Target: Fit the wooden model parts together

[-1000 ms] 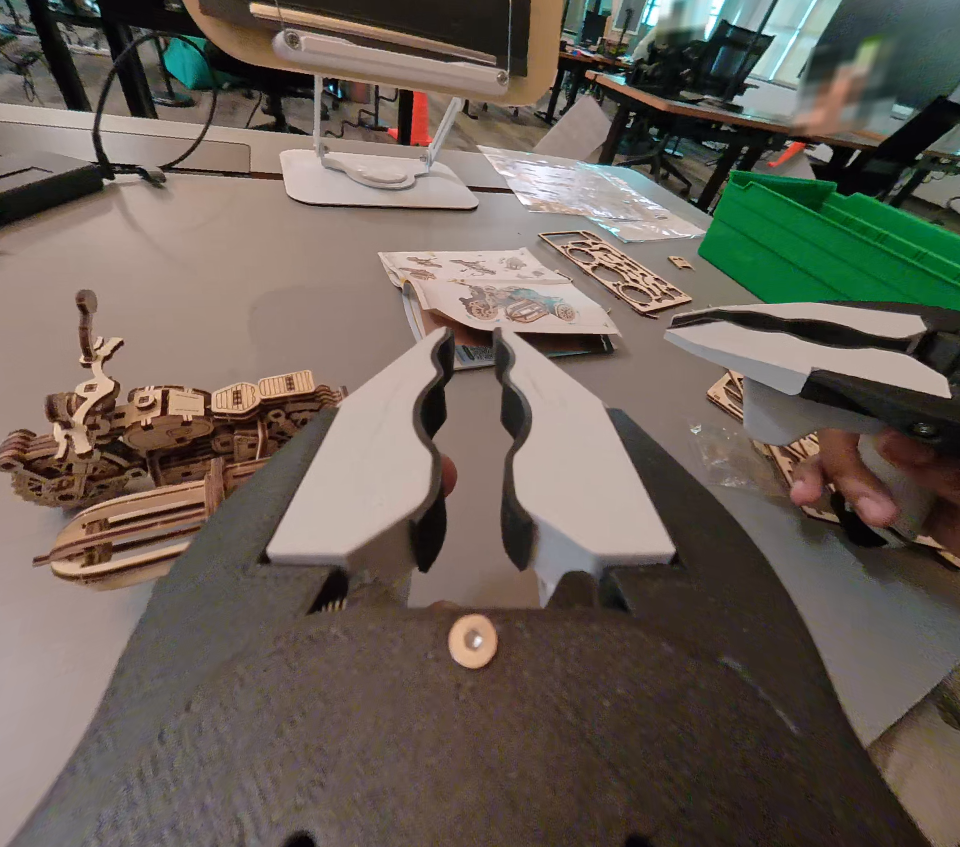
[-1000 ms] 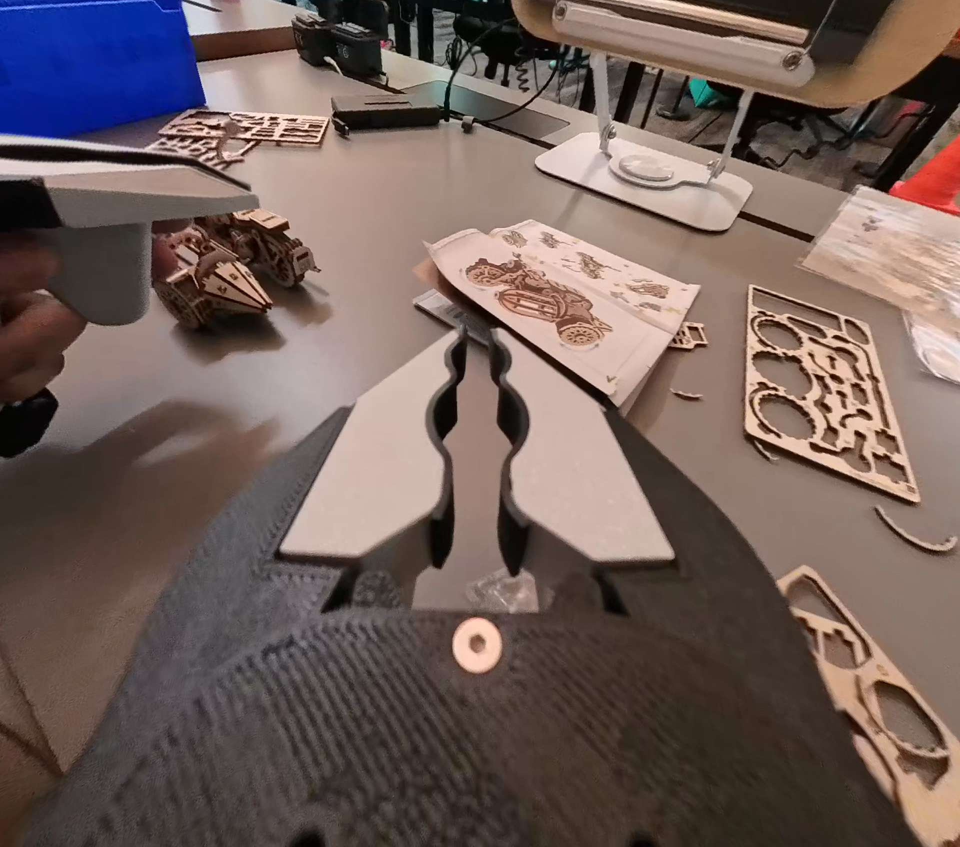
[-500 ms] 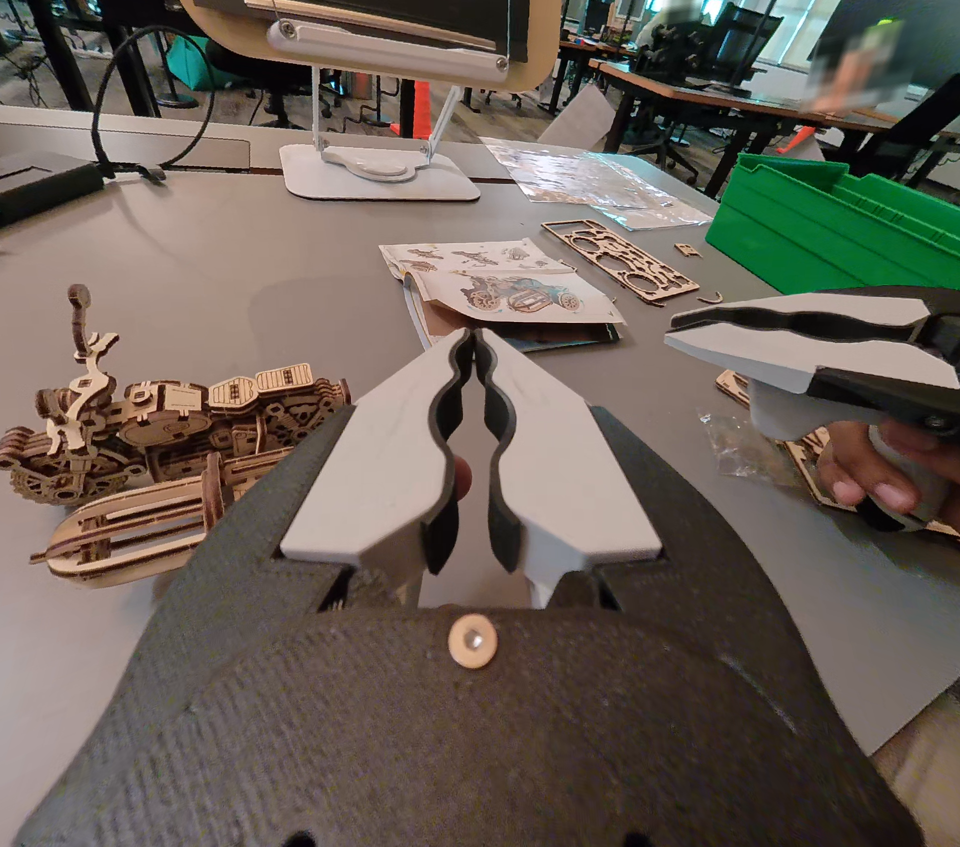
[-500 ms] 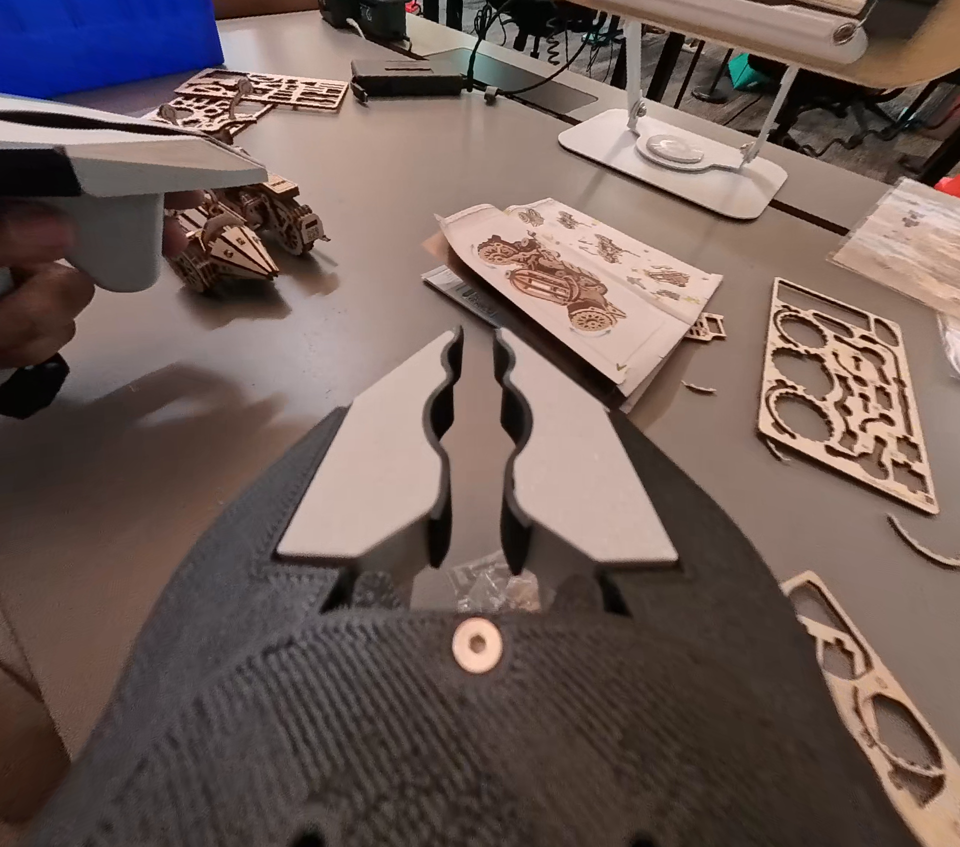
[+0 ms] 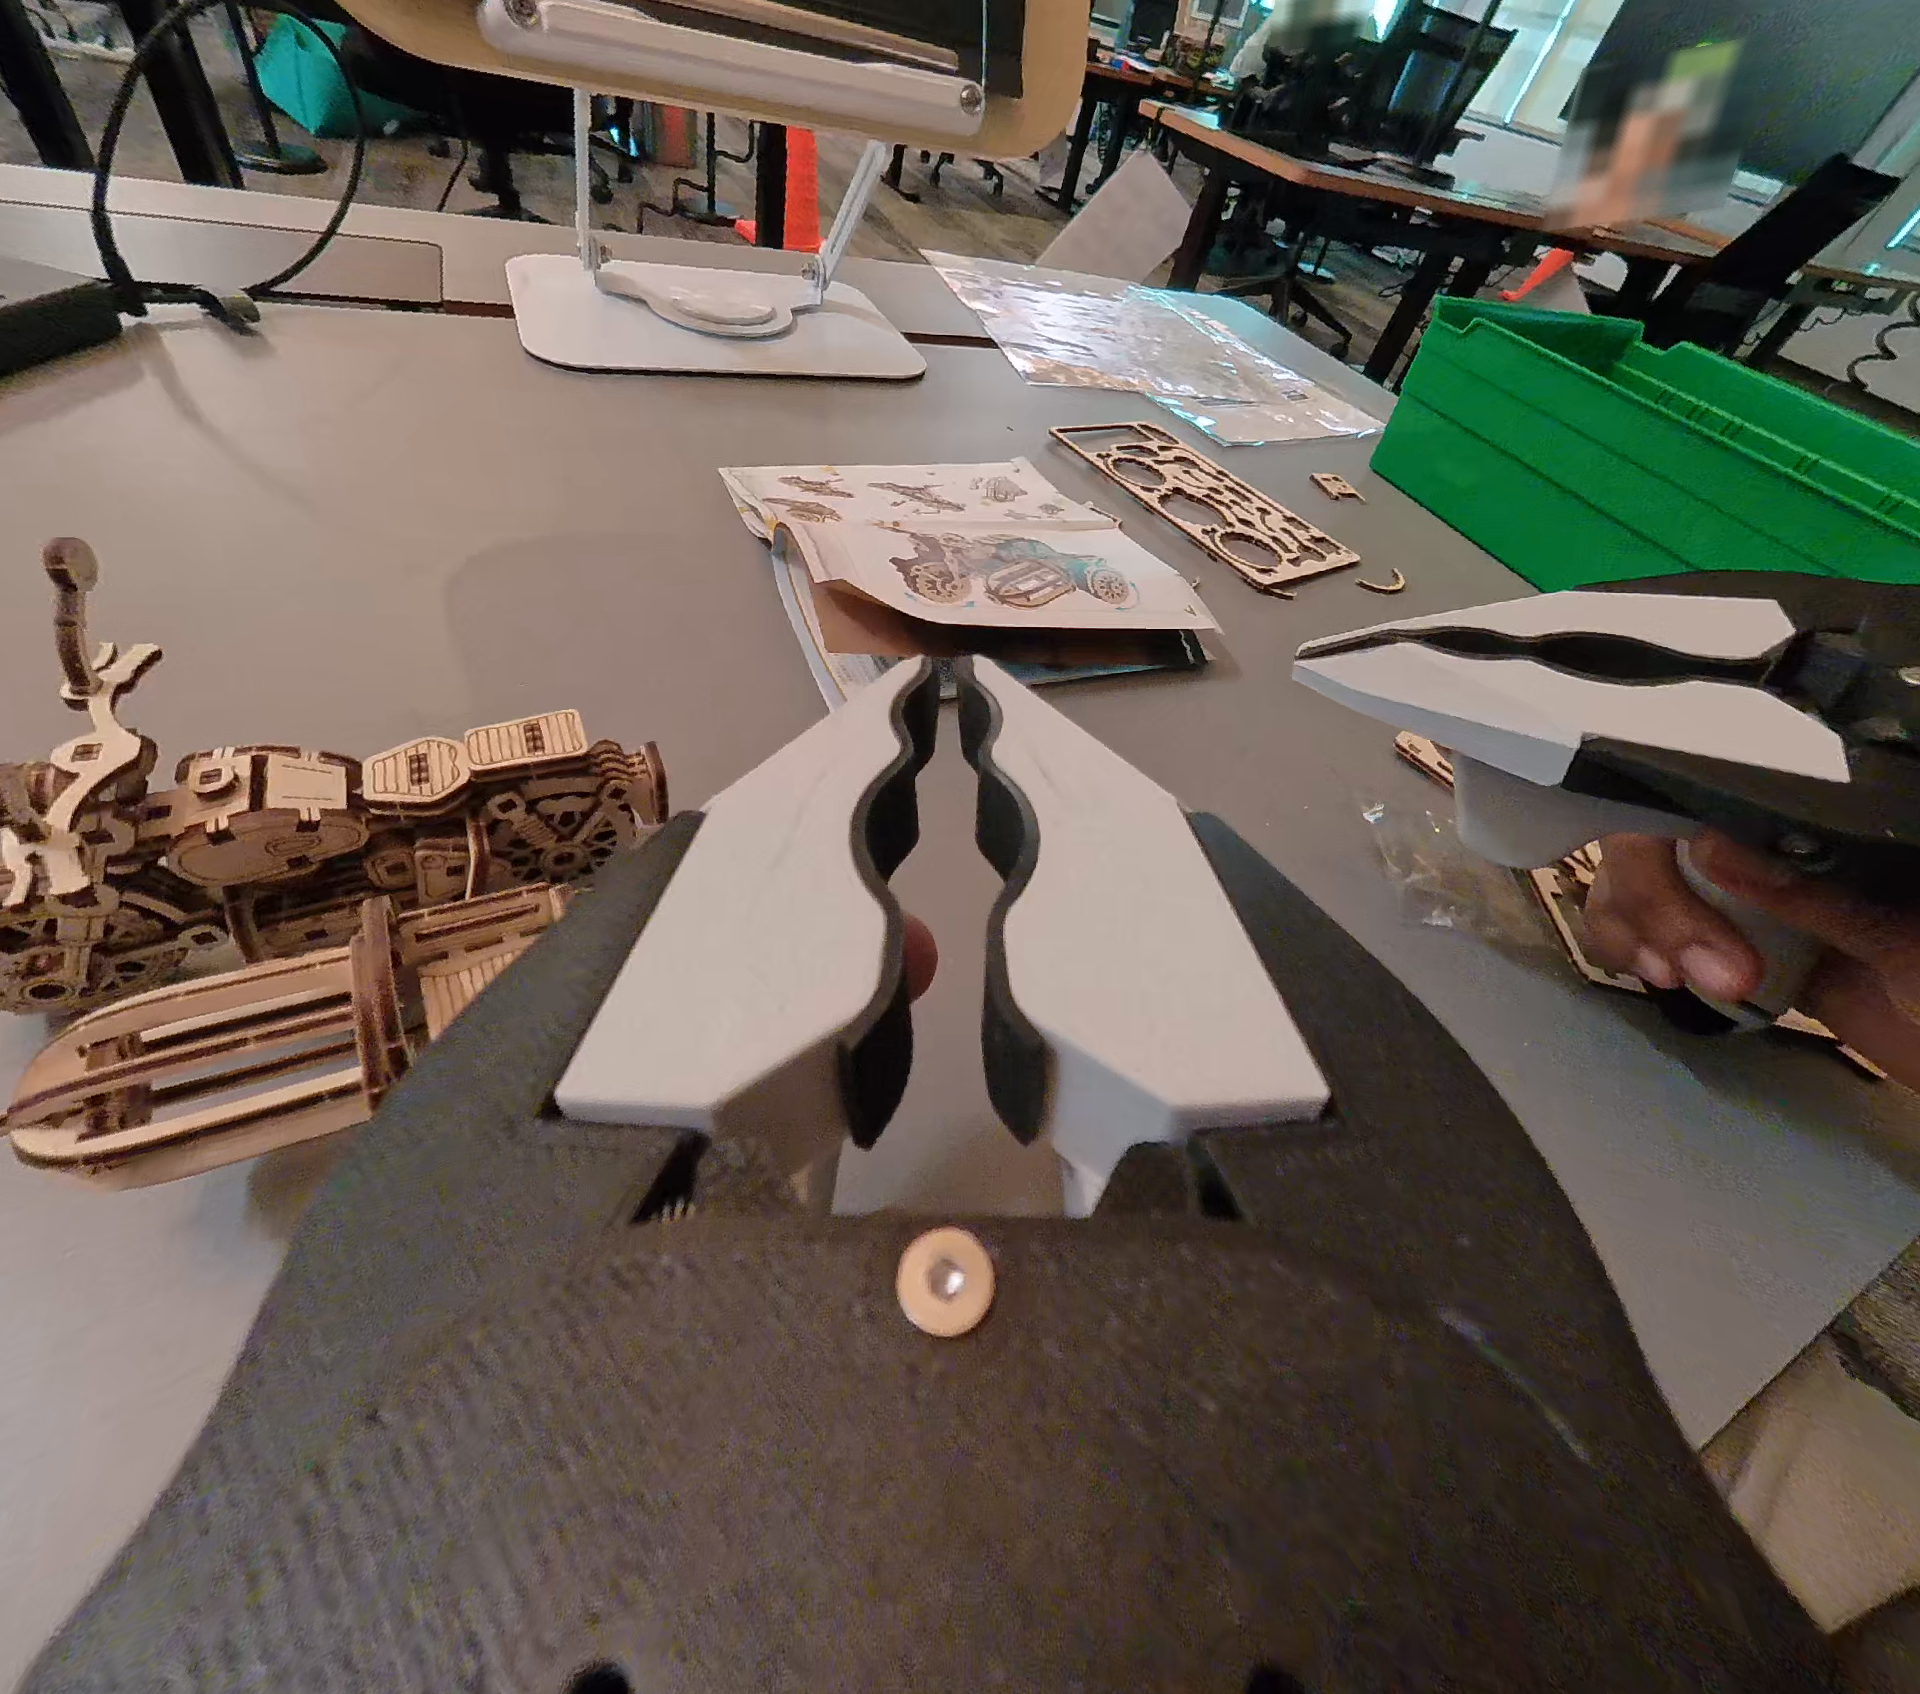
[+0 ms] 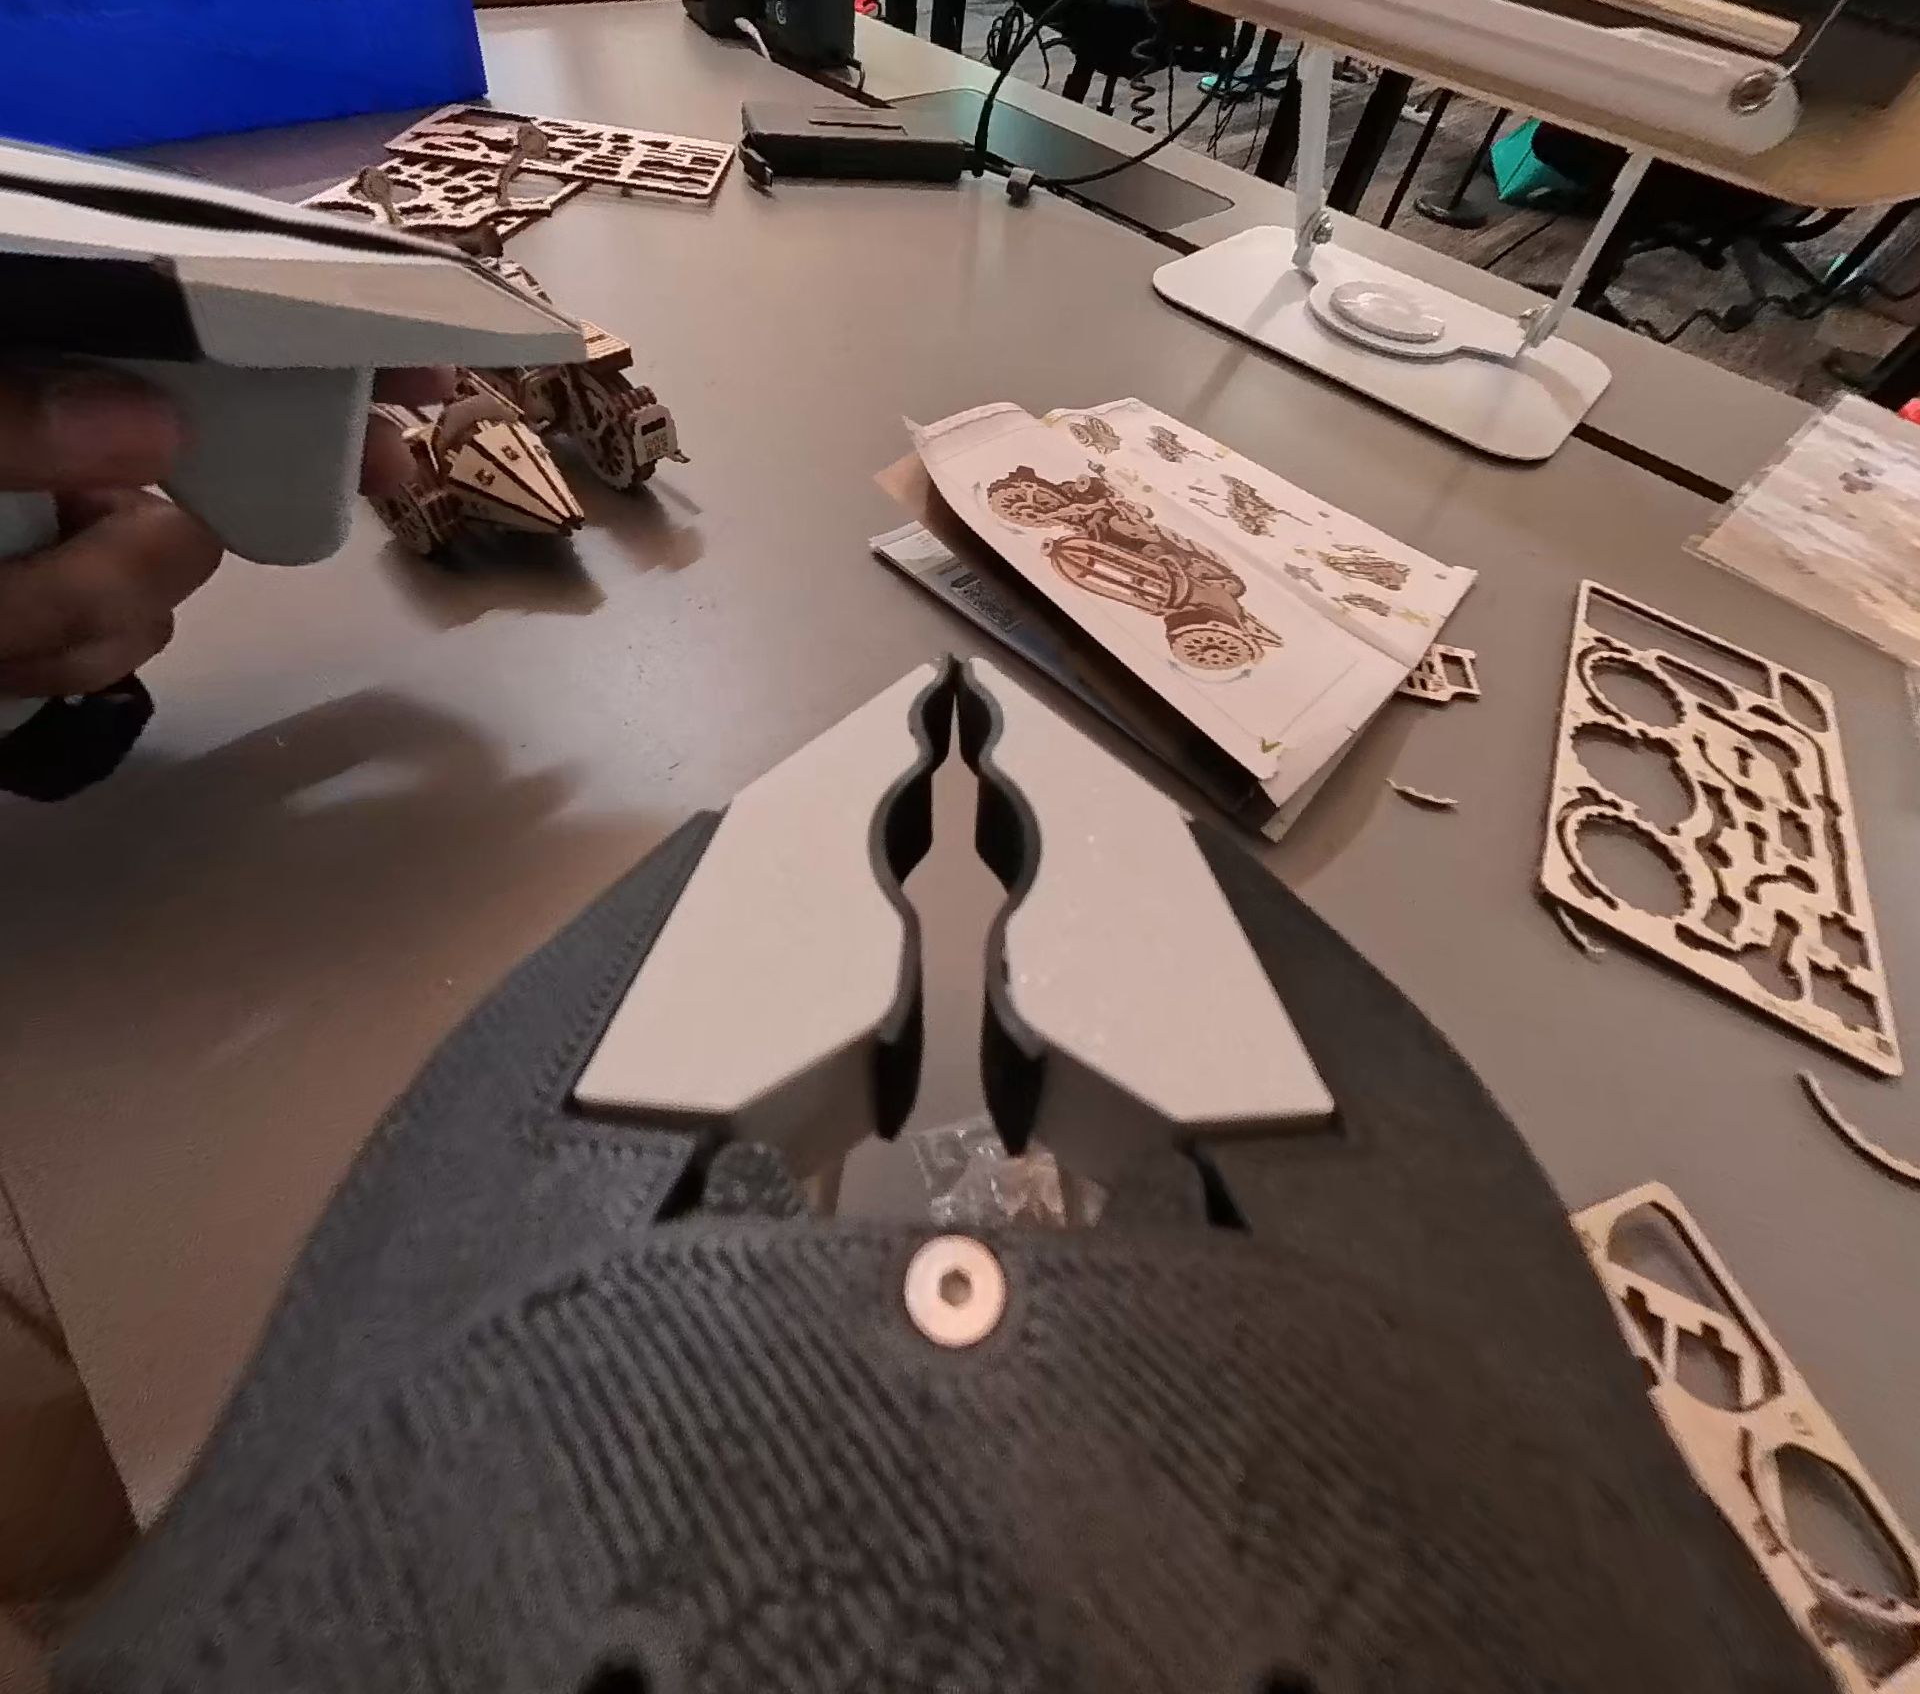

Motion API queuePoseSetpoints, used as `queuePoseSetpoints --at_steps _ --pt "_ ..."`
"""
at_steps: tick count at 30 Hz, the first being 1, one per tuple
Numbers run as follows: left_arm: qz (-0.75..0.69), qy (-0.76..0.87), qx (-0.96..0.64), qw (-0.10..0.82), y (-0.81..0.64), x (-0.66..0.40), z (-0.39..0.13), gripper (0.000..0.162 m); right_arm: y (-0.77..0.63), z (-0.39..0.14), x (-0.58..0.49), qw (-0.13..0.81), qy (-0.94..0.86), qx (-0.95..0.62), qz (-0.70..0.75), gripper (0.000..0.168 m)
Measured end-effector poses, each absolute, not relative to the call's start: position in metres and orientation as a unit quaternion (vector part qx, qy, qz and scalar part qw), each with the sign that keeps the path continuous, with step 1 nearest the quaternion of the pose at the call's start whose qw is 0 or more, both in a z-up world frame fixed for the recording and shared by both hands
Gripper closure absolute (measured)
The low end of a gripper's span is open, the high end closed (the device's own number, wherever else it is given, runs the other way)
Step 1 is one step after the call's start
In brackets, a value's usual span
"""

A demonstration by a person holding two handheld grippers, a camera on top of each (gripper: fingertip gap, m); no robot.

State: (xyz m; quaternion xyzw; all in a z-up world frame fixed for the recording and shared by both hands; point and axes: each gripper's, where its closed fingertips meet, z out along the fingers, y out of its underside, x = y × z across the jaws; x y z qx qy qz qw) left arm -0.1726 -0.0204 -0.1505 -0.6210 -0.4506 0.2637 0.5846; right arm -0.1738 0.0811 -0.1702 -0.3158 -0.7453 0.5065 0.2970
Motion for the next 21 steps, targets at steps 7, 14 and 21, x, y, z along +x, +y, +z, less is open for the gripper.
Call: queuePoseSetpoints --at_steps 7,14,21 --pt "0.245 -0.471 -0.635 0.561 -0.015 -0.174 -0.163 0.162 0.080 -0.169 -0.172 0.295 -0.748 -0.309 0.507 0.163" --pt "0.230 -0.491 -0.666 0.513 -0.009 -0.175 -0.183 0.162 0.061 -0.165 -0.153 0.243 -0.759 -0.278 0.536 0.129" --pt "0.288 -0.470 -0.706 0.444 -0.011 -0.174 -0.196 0.162 0.023 -0.144 -0.113 0.208 -0.765 -0.209 0.572 0.114"
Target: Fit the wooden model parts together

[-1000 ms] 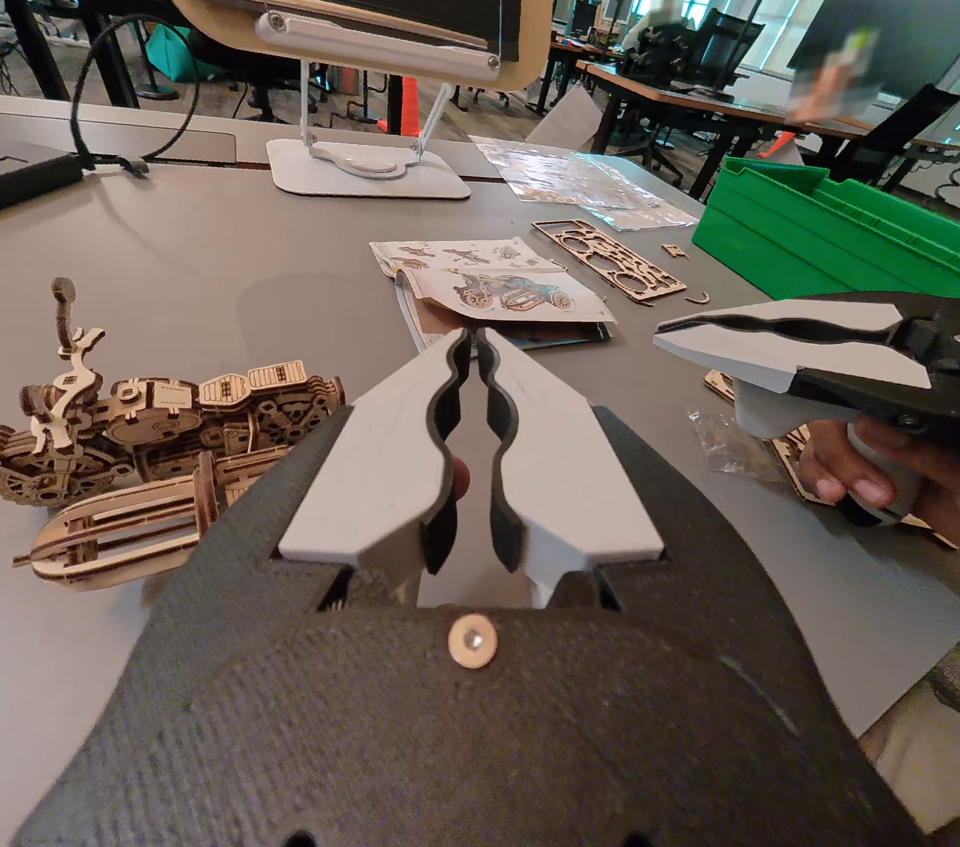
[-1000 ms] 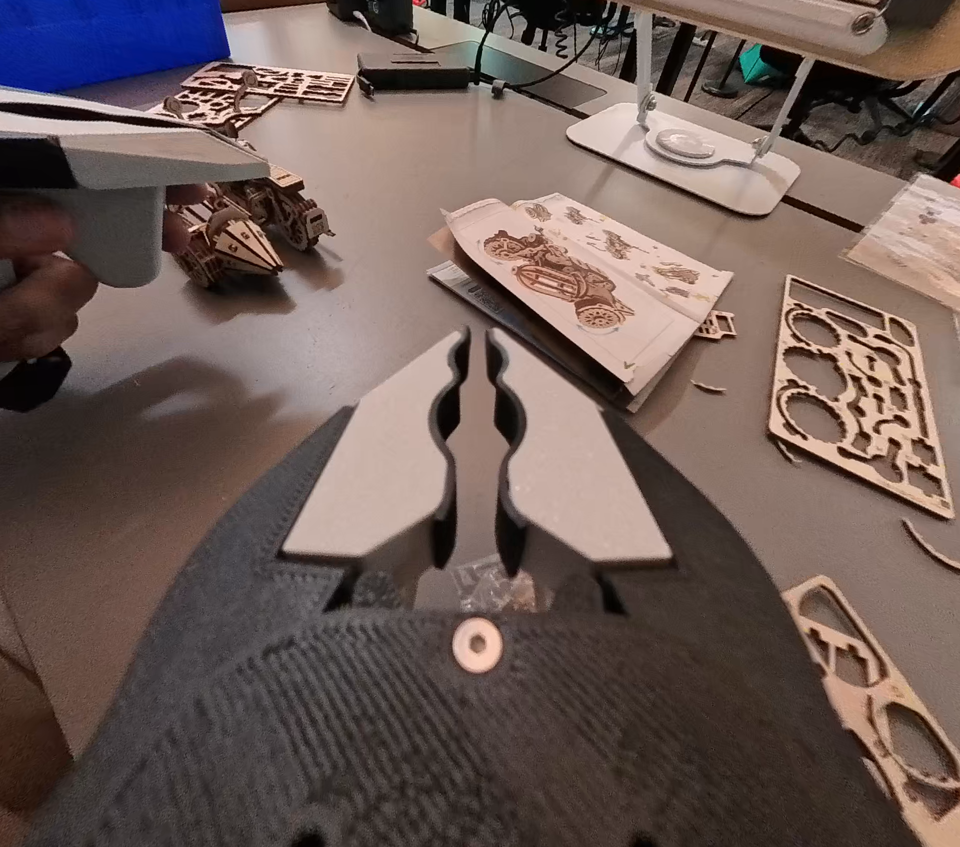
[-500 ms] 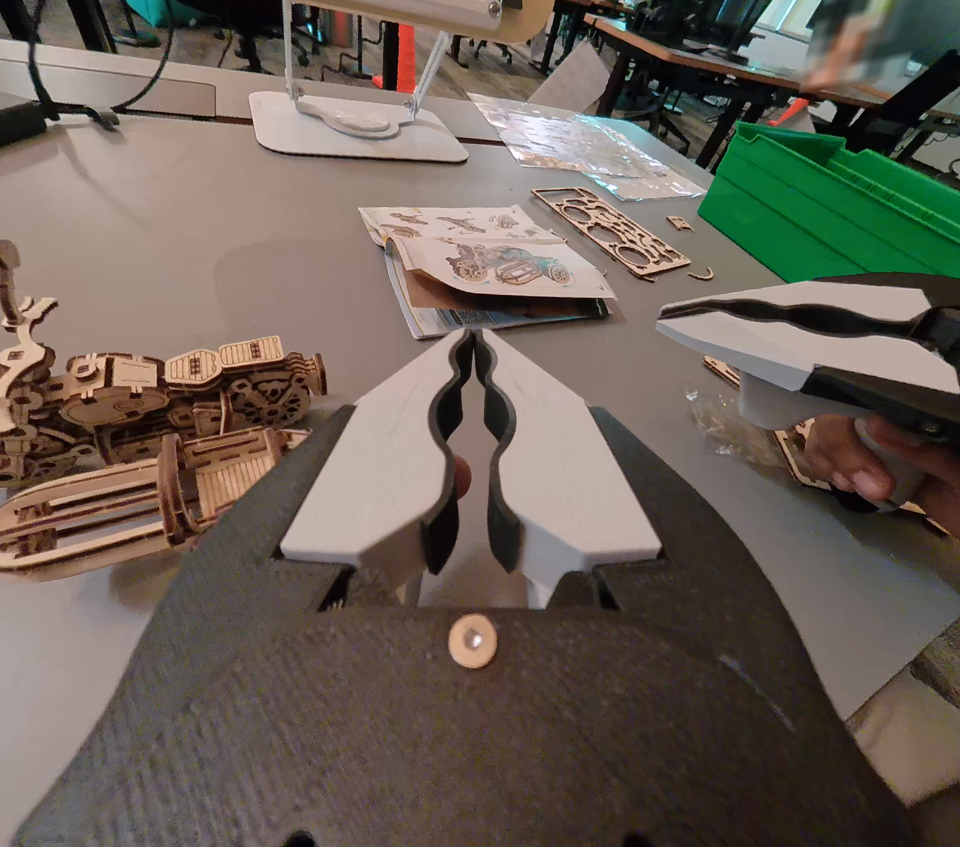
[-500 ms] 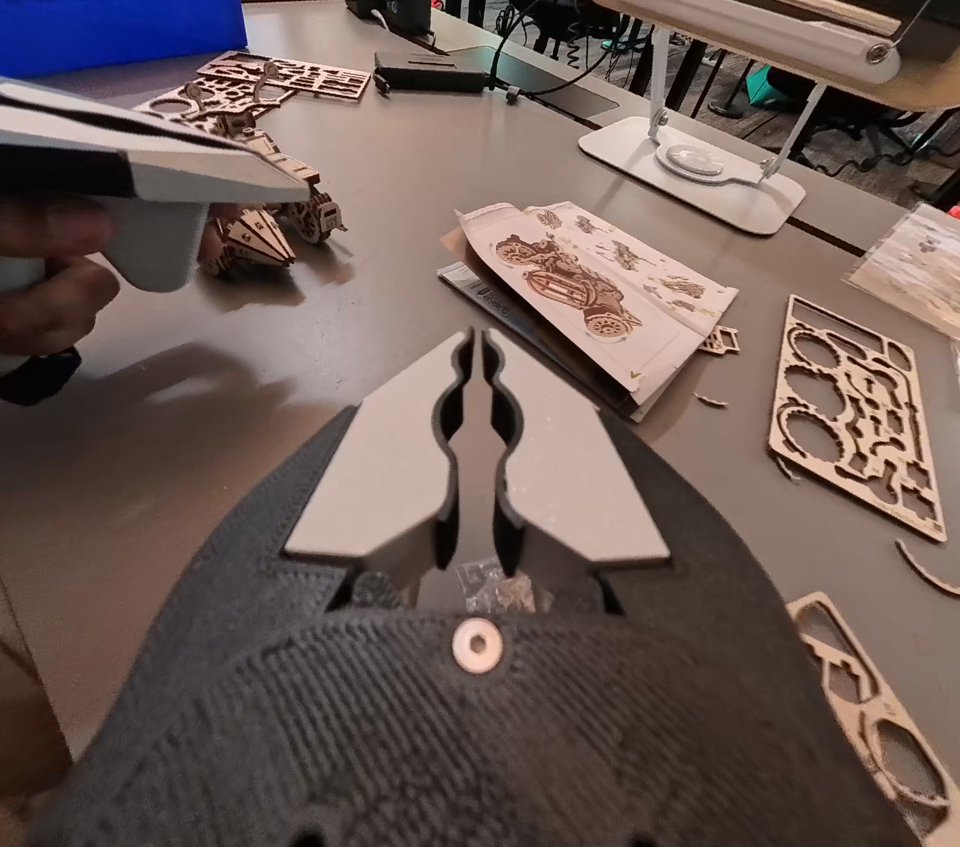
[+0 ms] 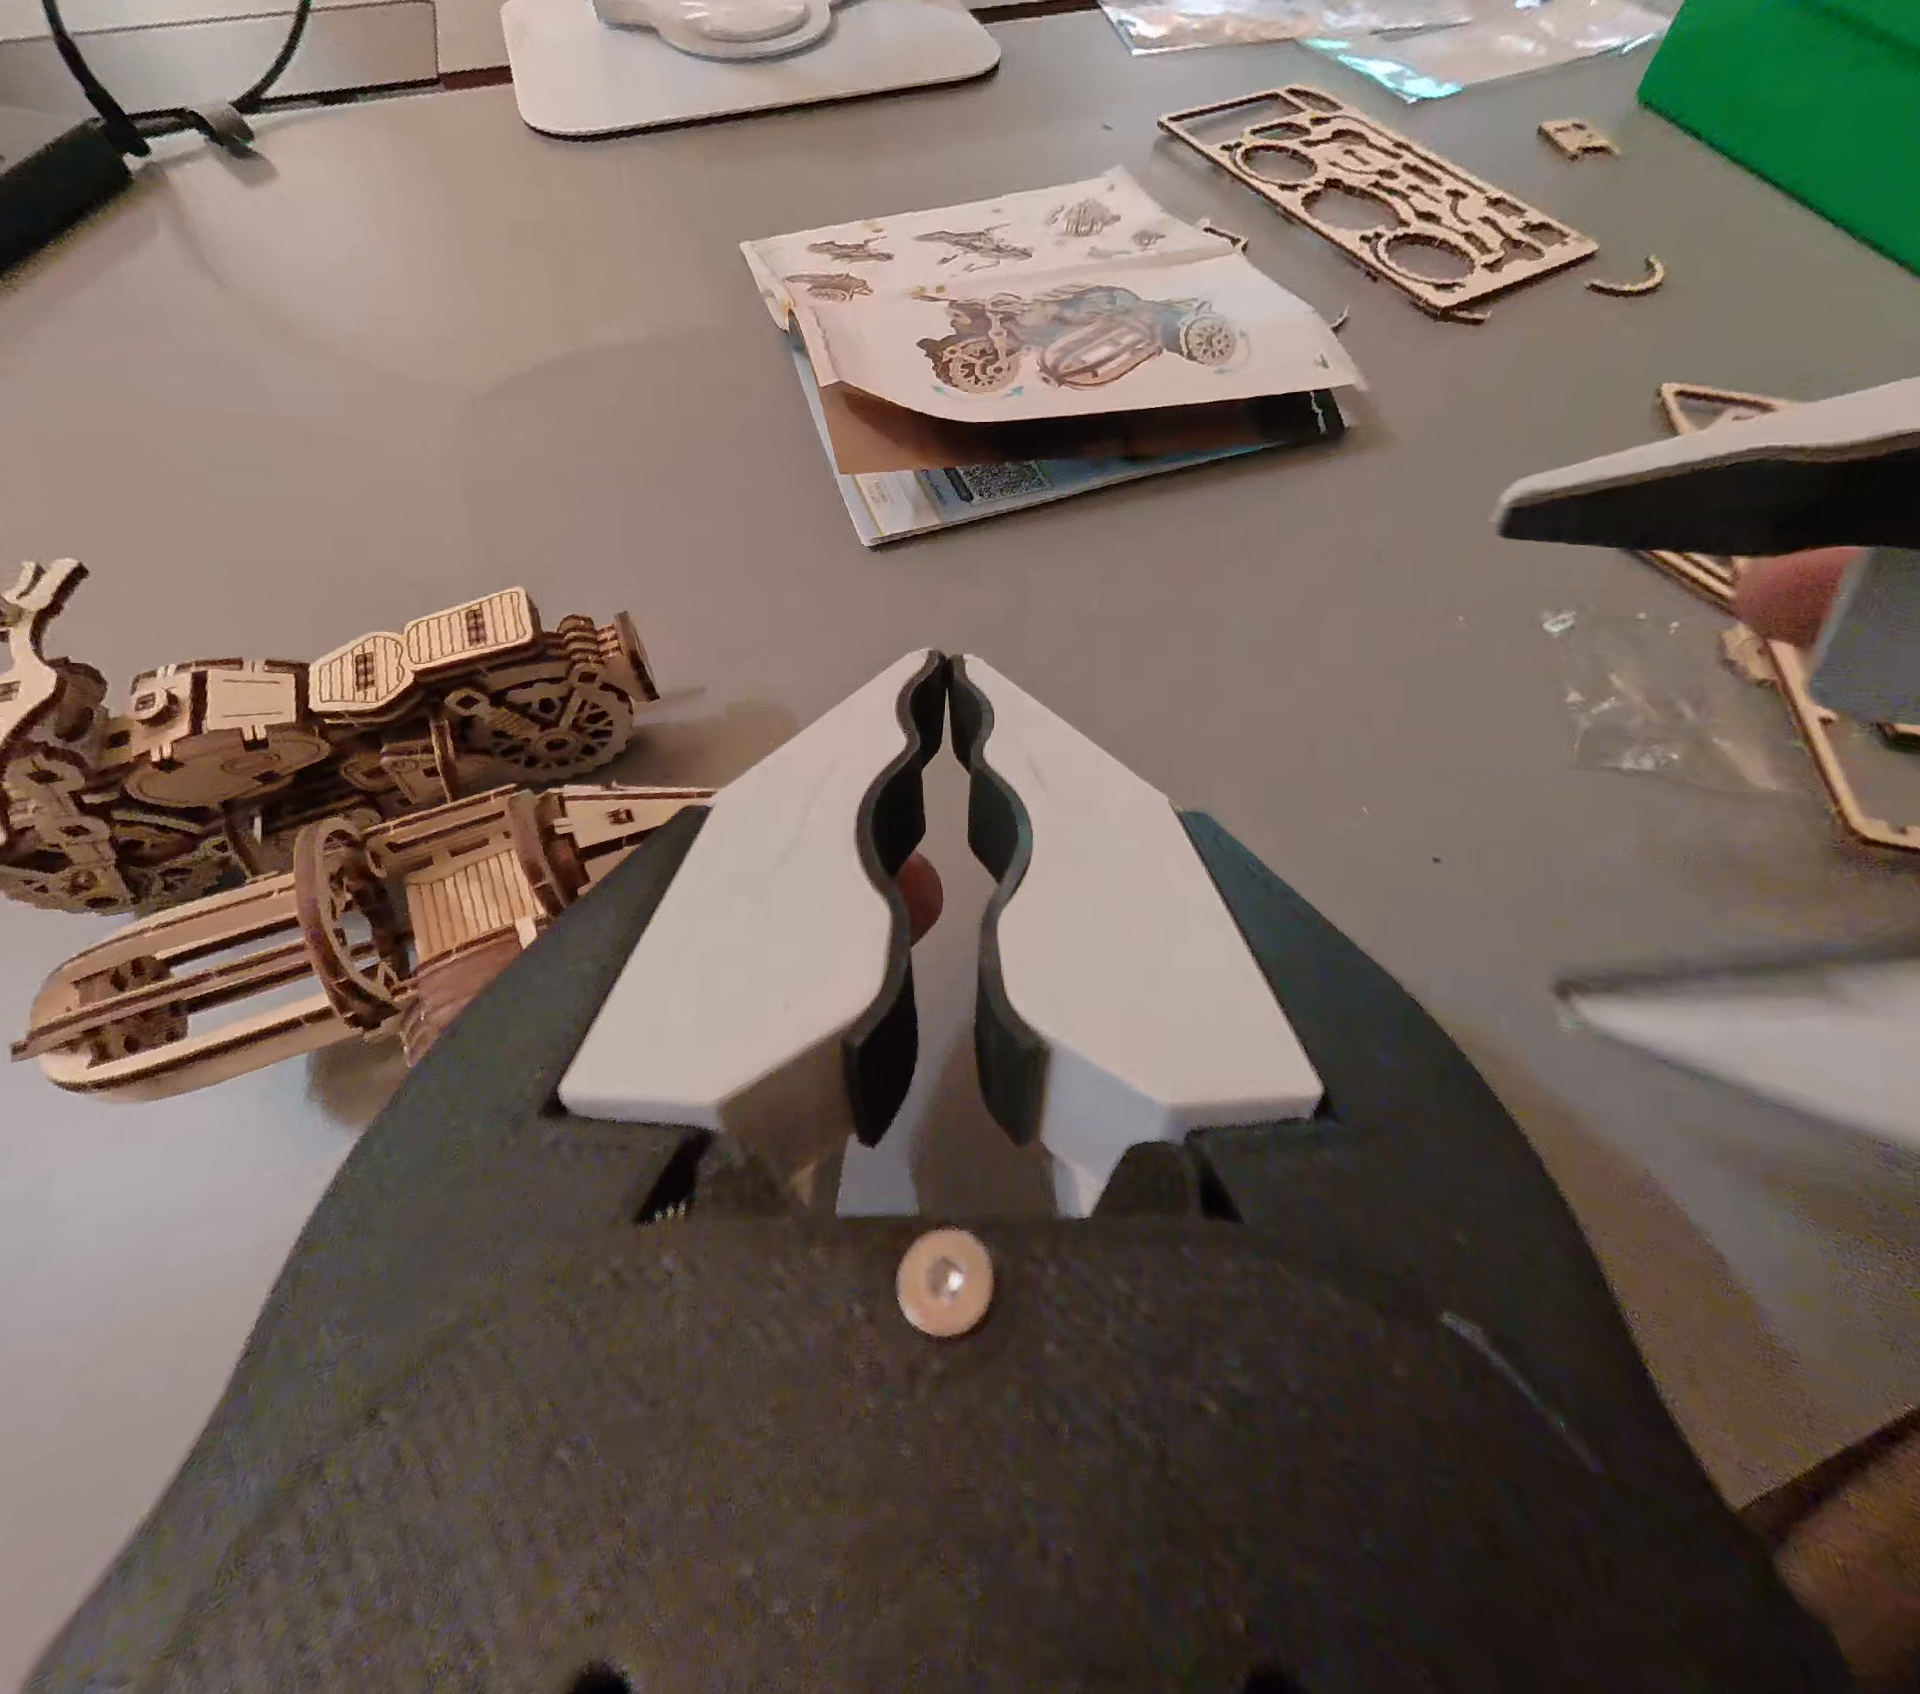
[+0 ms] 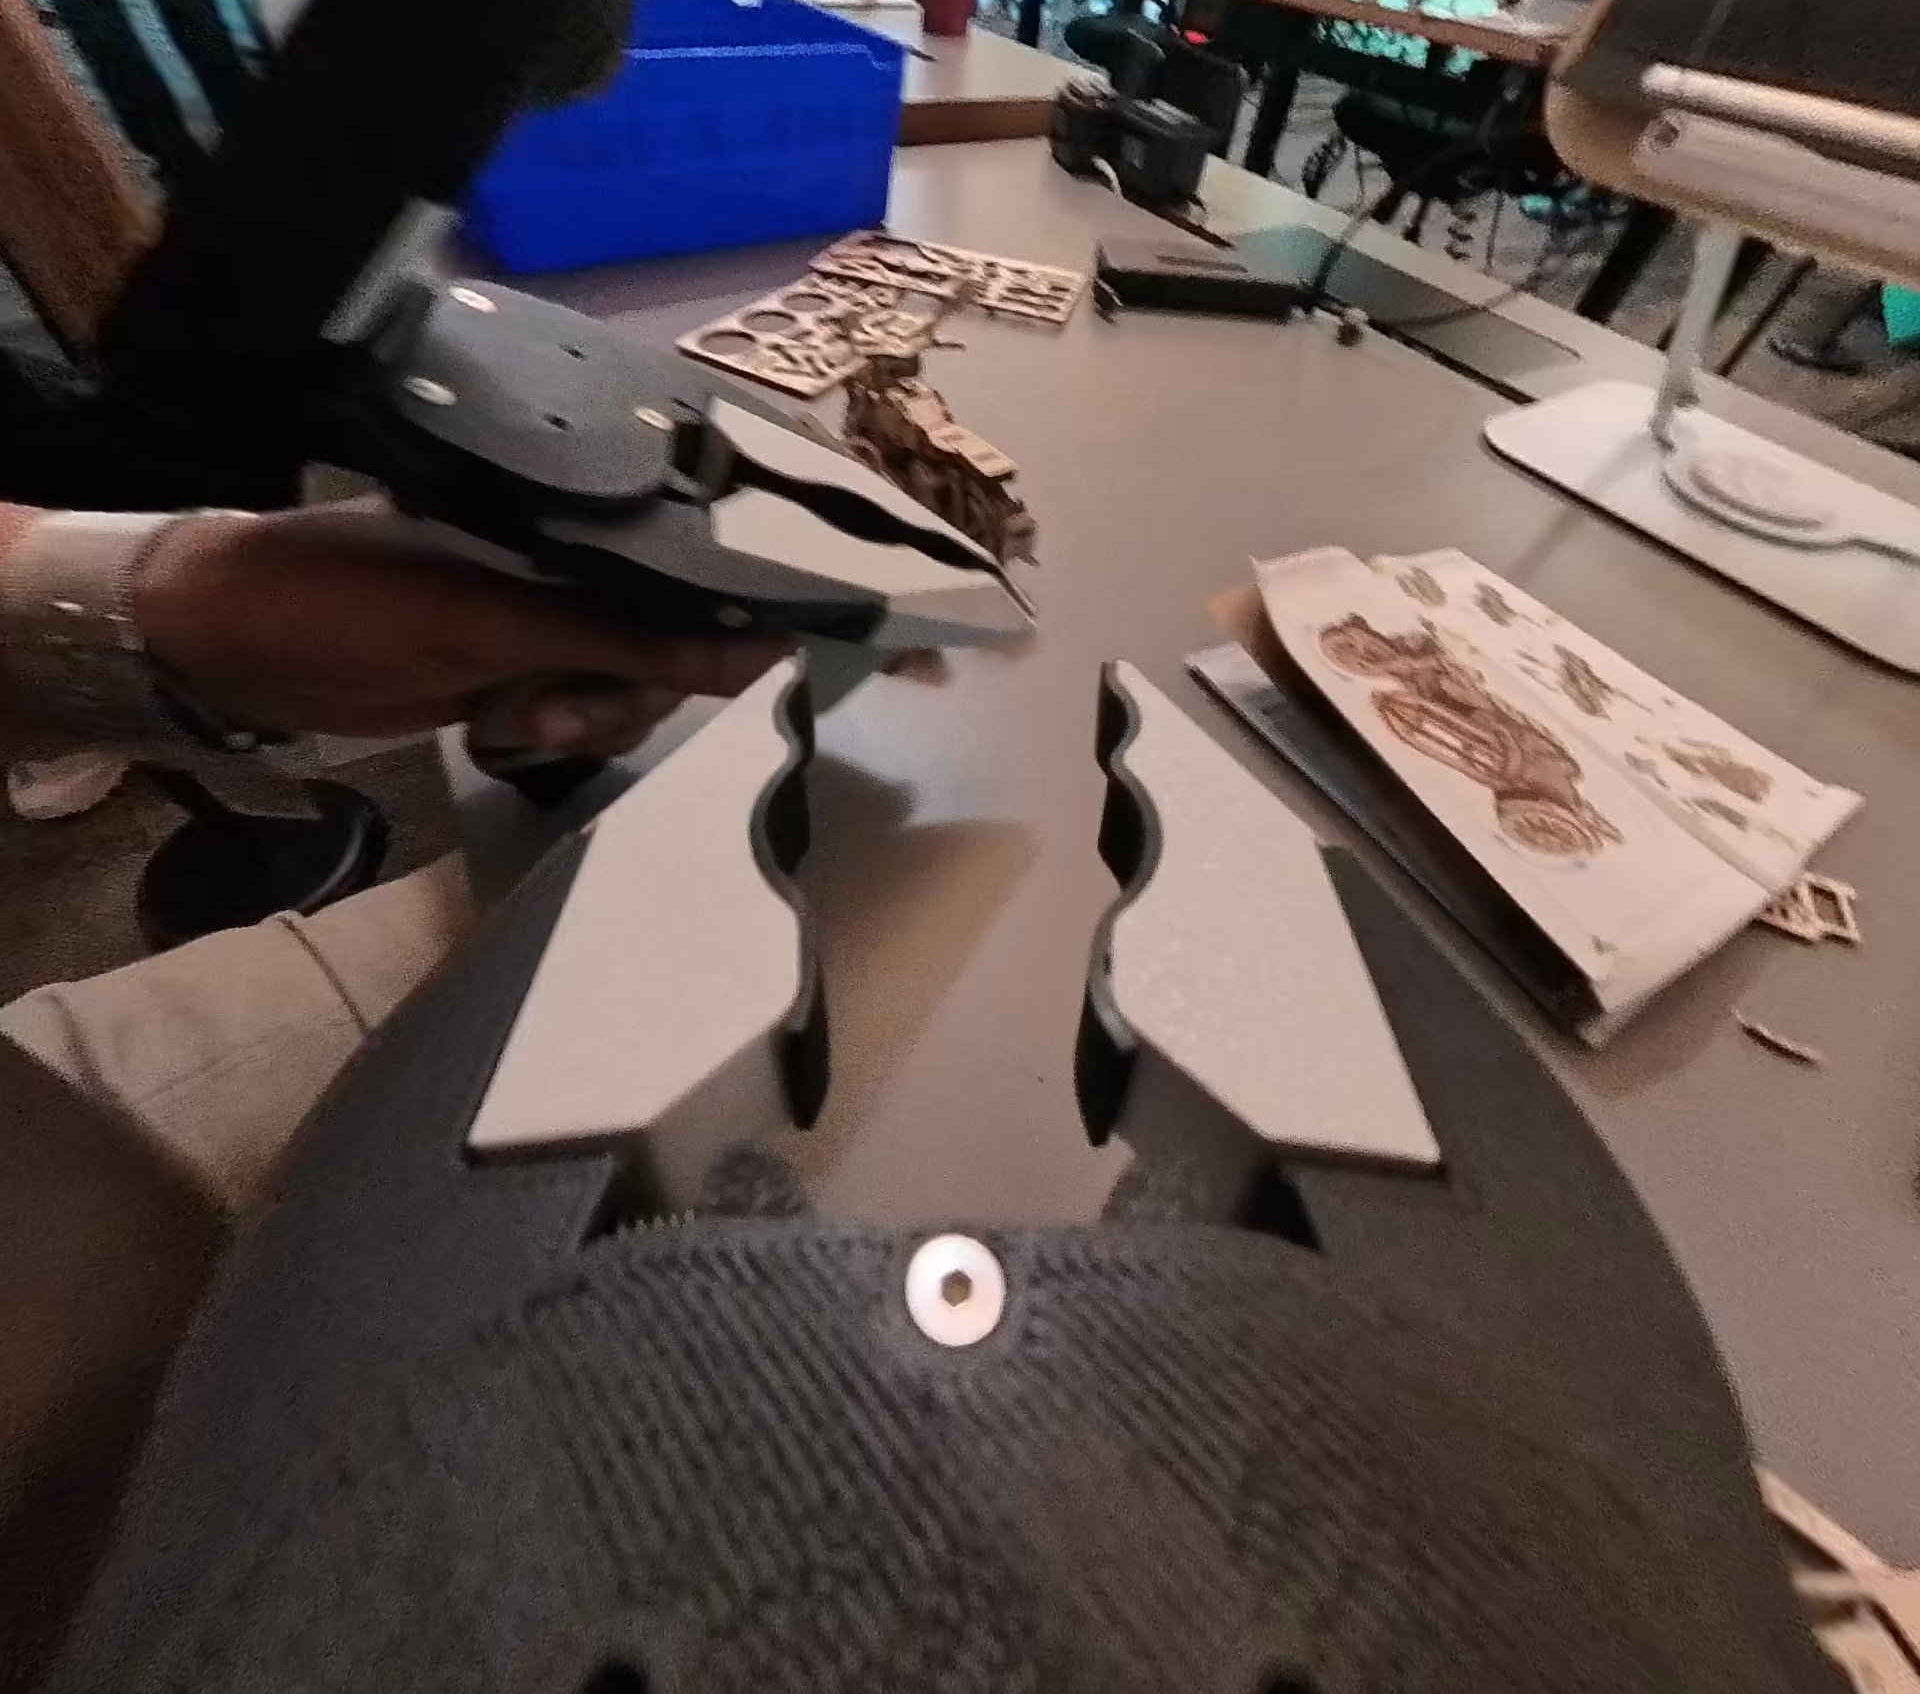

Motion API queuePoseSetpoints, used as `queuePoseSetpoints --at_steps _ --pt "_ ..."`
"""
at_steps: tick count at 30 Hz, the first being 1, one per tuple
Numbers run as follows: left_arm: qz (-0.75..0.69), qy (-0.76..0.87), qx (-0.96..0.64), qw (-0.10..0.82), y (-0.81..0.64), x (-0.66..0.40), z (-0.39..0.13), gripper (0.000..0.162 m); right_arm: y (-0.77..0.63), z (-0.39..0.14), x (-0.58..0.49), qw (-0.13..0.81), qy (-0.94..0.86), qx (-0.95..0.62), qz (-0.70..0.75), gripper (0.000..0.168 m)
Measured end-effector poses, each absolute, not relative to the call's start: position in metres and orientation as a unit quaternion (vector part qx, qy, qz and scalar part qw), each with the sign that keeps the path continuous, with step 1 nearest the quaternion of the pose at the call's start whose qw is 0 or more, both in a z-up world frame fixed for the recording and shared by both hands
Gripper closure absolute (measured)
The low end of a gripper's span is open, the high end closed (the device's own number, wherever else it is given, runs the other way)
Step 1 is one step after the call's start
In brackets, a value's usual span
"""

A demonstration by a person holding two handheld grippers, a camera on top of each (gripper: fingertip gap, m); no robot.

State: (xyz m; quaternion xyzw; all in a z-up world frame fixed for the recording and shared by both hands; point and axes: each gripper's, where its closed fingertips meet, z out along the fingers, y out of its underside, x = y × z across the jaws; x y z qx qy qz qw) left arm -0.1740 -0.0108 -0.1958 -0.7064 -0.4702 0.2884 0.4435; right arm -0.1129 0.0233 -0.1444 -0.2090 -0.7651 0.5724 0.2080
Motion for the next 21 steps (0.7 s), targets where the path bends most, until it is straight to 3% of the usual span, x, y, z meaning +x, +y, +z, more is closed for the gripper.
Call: queuePoseSetpoints --at_steps 11,21 --pt "0.345 -0.455 -0.721 0.392 -0.015 -0.175 -0.197 0.162 -0.012 -0.112 -0.055 0.162 -0.742 -0.153 0.632 0.096" --pt "0.373 -0.462 -0.708 0.382 -0.030 -0.179 -0.188 0.156 -0.013 -0.116 -0.053 0.152 -0.744 -0.157 0.631 0.094"
